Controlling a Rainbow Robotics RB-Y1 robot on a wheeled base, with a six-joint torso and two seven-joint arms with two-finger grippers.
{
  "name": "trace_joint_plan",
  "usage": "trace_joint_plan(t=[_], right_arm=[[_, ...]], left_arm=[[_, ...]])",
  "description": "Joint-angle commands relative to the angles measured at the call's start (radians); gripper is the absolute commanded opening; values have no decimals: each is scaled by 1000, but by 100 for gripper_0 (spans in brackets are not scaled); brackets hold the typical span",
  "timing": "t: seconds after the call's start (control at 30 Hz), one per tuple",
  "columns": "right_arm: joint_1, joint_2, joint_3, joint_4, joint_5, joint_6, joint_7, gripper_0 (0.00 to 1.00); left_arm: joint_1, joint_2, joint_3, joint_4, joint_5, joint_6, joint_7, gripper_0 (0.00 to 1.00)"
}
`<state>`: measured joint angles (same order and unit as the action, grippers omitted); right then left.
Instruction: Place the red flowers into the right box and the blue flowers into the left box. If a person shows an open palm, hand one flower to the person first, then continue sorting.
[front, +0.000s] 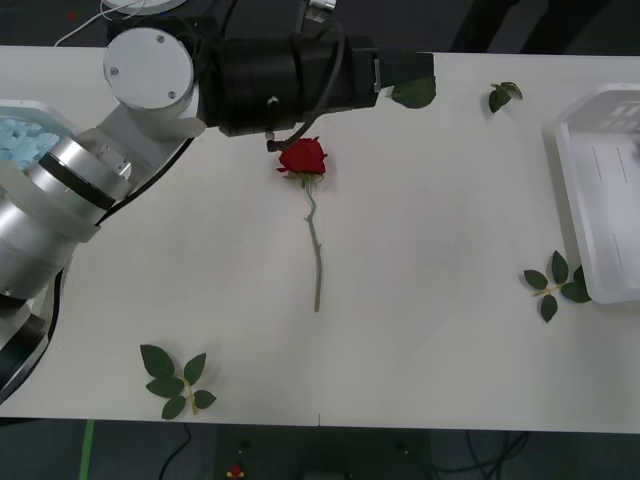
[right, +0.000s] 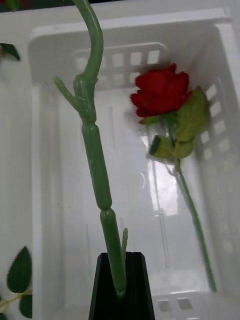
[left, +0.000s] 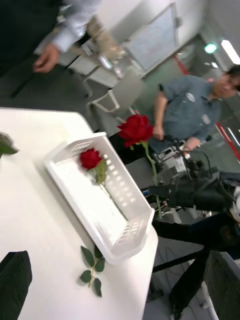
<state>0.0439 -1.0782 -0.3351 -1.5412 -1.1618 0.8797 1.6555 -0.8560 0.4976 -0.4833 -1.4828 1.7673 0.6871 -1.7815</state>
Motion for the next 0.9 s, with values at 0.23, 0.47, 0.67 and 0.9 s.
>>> trace_joint_plan(t=[0.23, 0.47, 0.67, 0.9], right_arm=[[-242, -22, 174, 253, 214, -31, -85, 0], [-371, 18, 306, 389, 347, -136, -106, 0], [-404, 41, 340, 460, 433, -199, -114, 0], [-395, 43, 364, 463, 513, -199, -118, 0]], left_arm=[[-262, 168, -250, -13, -256, -47, 726, 100], [-374, 208, -291, -5, -463, 282, 1090, 100], [-368, 148, -196, -8, -623, 632, 1303, 100], [-302, 65, -198, -20, -852, 695, 1582, 100]])
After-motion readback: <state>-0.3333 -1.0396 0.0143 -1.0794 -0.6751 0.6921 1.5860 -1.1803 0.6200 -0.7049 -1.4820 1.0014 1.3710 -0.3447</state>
